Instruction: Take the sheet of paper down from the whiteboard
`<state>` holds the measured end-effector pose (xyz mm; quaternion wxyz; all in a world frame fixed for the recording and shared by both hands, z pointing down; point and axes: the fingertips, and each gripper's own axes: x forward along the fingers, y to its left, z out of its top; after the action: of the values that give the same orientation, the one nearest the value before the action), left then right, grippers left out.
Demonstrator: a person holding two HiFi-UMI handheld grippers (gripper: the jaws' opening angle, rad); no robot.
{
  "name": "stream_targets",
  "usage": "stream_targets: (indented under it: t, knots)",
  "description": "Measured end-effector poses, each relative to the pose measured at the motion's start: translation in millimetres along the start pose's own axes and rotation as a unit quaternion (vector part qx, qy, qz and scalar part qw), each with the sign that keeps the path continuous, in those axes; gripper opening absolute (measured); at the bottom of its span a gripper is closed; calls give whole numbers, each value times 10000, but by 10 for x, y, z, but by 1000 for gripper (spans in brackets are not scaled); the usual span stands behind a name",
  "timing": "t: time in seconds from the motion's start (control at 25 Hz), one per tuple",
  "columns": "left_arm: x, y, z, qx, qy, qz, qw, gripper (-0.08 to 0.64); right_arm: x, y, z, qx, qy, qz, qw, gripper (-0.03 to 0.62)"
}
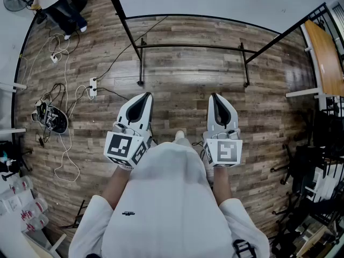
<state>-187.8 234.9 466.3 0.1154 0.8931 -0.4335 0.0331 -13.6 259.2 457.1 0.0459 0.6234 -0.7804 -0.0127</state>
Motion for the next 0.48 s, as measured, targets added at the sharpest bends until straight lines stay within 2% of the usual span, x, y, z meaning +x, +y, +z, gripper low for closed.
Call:
stream_targets:
  t: [0.2, 0.48]
  knots:
    - [45, -14, -44, -51, 100, -52, 9999, -2, -6, -39, 8, 4, 18, -42, 10000, -2]
    - [247, -160, -11, -45, 64, 37, 10000, 0, -50, -356, 22, -48, -189, -189, 9996, -2]
